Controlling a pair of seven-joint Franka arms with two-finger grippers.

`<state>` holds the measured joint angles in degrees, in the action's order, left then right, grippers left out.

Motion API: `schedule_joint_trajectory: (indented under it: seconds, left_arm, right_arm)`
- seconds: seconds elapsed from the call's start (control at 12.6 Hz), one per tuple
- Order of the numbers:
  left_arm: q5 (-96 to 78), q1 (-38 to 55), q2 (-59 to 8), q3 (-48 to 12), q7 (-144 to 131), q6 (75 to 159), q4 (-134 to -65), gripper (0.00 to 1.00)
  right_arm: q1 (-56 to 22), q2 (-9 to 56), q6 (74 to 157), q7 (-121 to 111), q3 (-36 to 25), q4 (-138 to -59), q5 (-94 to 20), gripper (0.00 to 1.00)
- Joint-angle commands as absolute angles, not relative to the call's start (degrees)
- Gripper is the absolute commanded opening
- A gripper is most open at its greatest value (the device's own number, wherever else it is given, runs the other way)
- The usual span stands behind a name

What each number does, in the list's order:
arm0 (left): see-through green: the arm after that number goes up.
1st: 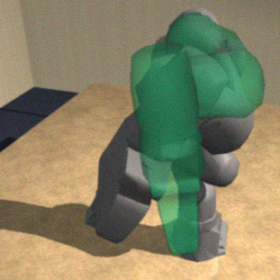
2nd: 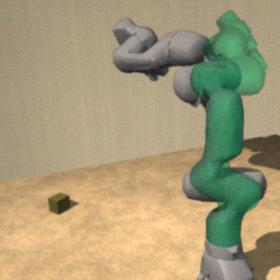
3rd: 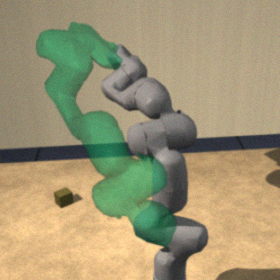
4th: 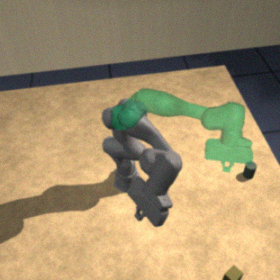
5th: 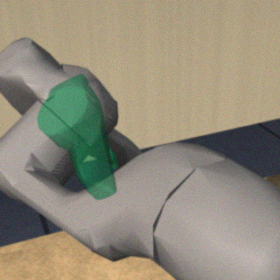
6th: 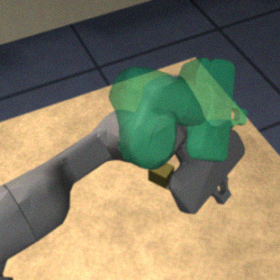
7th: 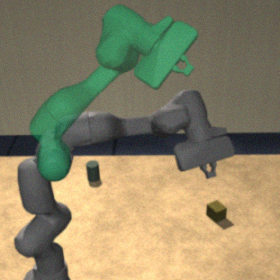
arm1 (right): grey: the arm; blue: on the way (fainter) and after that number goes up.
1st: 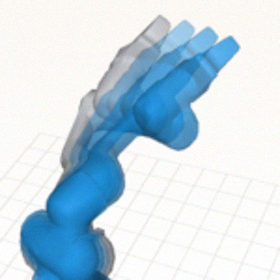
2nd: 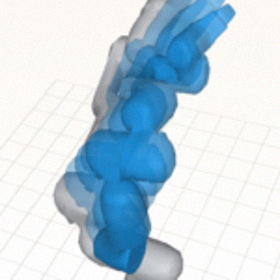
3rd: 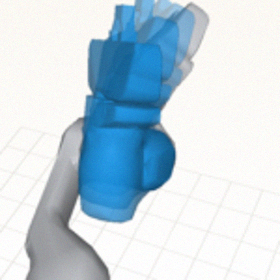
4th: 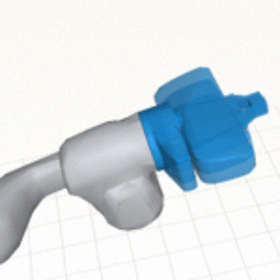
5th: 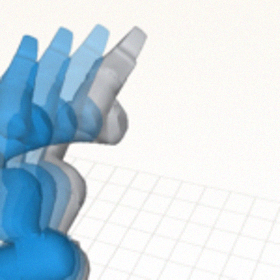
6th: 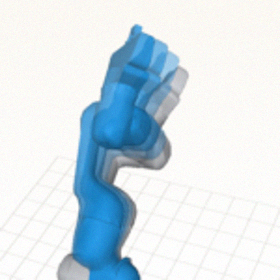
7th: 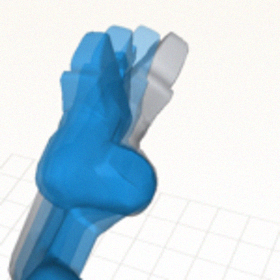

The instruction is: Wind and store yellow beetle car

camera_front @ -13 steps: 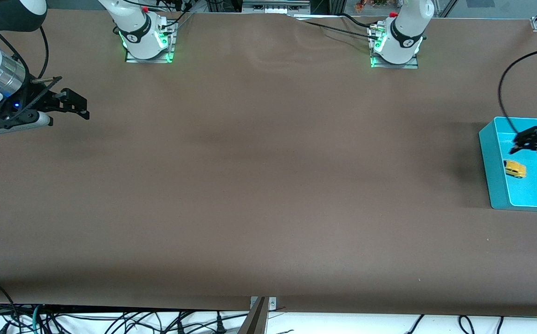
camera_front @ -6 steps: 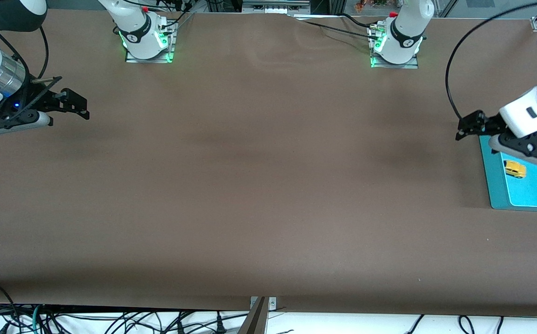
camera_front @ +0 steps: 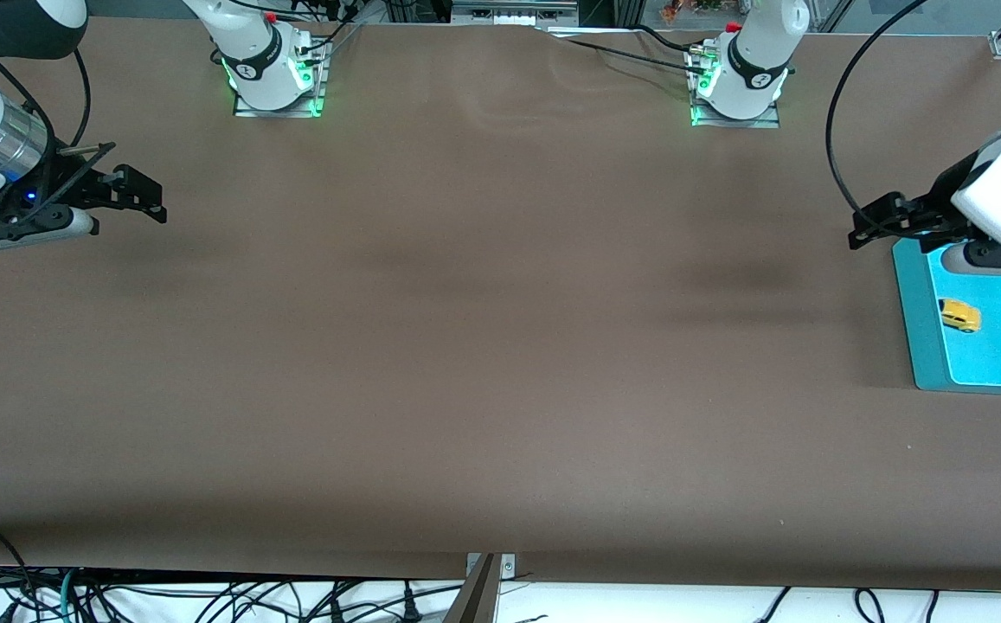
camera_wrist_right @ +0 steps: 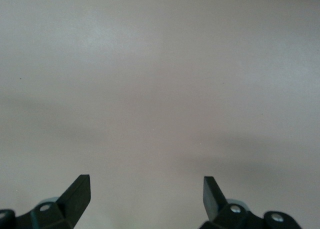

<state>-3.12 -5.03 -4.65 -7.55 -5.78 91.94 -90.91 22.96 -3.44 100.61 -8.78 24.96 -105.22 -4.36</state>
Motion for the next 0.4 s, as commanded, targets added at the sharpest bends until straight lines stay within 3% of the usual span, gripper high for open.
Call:
schedule_joint_trajectory:
  seconds: [0.0,0.32]
  left_arm:
    - [0.0,-4.1,-4.5,-7.8,-9.8,91.1,-90.4,1.0]
    - [1.9,-4.1,-4.7,-9.5,-10.0,88.1,-89.3,1.0]
  right_arm:
    - [23.1,-3.3,99.5,-8.8,25.0,-104.2,-4.7,1.0]
    - [23.1,-3.3,99.4,-8.8,25.0,-104.2,-4.7,1.0]
